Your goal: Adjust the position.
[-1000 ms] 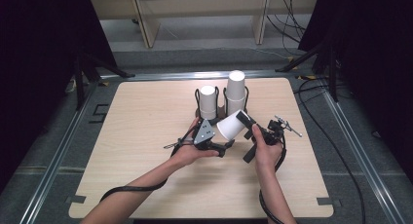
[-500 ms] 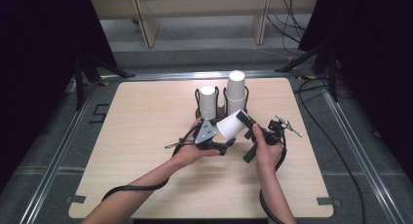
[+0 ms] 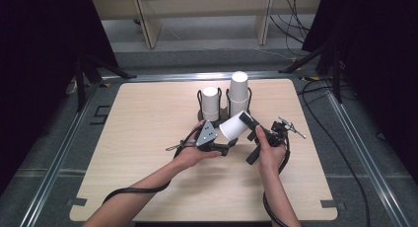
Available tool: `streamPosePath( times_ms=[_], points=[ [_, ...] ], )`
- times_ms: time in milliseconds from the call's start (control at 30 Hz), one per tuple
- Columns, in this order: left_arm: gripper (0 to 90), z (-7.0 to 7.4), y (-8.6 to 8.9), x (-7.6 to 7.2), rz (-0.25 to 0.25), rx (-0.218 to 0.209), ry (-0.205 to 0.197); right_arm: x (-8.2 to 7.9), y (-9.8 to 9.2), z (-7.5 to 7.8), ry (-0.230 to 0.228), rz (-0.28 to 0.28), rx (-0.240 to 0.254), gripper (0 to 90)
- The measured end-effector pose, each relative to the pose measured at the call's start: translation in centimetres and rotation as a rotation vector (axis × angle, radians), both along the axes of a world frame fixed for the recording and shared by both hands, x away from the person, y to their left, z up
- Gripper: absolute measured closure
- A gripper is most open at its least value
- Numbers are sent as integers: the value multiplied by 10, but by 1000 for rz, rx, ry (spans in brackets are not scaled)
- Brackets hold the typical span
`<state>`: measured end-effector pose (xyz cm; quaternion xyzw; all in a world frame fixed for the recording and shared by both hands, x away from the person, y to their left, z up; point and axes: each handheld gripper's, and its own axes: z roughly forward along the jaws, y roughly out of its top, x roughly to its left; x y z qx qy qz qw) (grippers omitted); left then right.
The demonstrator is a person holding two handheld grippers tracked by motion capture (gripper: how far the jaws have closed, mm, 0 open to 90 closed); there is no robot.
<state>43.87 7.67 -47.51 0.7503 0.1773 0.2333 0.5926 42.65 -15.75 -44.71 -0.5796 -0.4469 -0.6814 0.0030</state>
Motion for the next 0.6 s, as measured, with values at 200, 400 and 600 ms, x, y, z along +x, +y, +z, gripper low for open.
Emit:
streamPosePath(
  times_ms=[200, 400, 600],
  points=[
    [234, 3, 5, 0, -7, -7, 7, 0, 2, 0, -7, 2, 3, 318],
    [263, 7, 8, 0, -8, -29, 8, 0, 4, 3, -5, 9, 11, 293],
    [278, 9, 11, 0, -9, -28, 19, 3, 3, 2, -43, 0, -15, 276]
  ],
)
